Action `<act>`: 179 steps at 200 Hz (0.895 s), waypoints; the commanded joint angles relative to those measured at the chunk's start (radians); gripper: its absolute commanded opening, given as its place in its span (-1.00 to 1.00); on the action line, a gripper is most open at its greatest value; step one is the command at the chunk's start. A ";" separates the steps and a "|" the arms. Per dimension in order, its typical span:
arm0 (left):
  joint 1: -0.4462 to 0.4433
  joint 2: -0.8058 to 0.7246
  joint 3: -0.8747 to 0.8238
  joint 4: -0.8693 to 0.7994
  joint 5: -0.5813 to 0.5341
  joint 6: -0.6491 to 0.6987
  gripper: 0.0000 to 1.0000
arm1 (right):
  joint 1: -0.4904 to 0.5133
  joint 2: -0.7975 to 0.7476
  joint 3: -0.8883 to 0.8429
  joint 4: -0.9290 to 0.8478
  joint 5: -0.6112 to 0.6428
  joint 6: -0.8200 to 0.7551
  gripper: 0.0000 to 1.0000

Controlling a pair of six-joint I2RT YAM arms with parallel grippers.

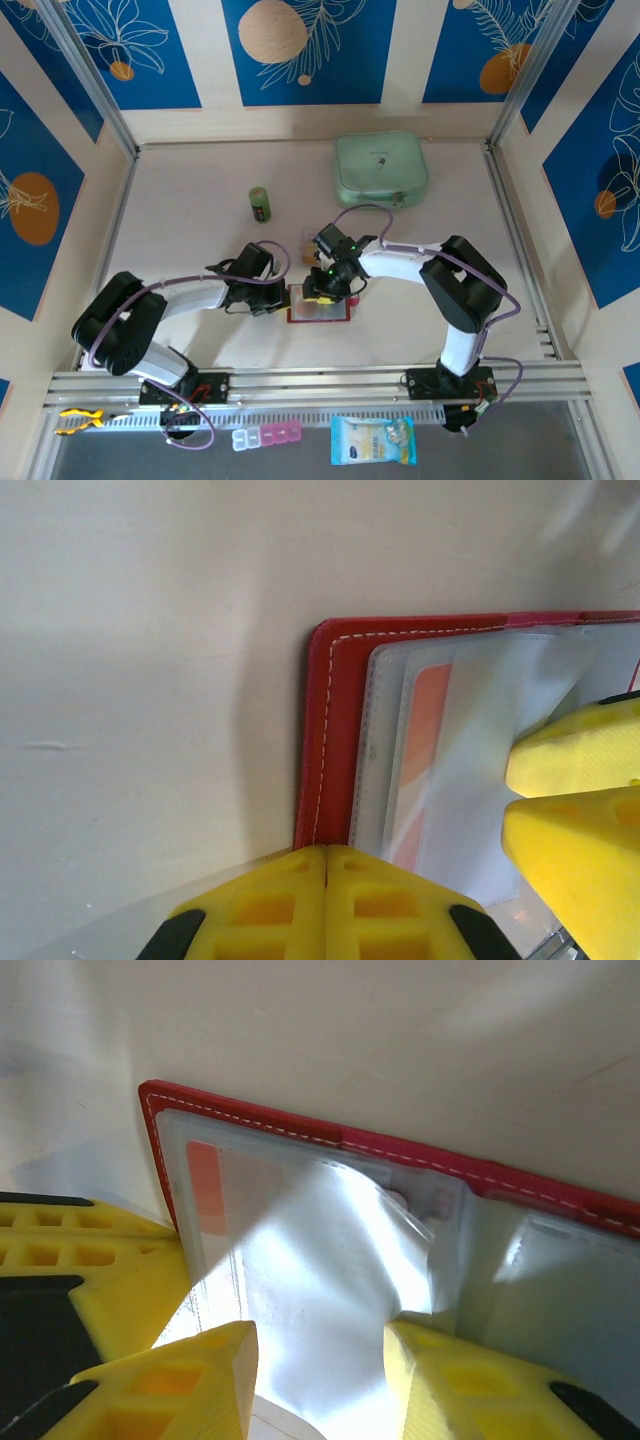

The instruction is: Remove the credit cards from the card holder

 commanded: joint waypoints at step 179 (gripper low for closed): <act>-0.029 -0.029 0.060 0.052 0.037 -0.088 -0.56 | -0.100 -0.026 -0.210 0.236 -0.179 -0.014 -0.32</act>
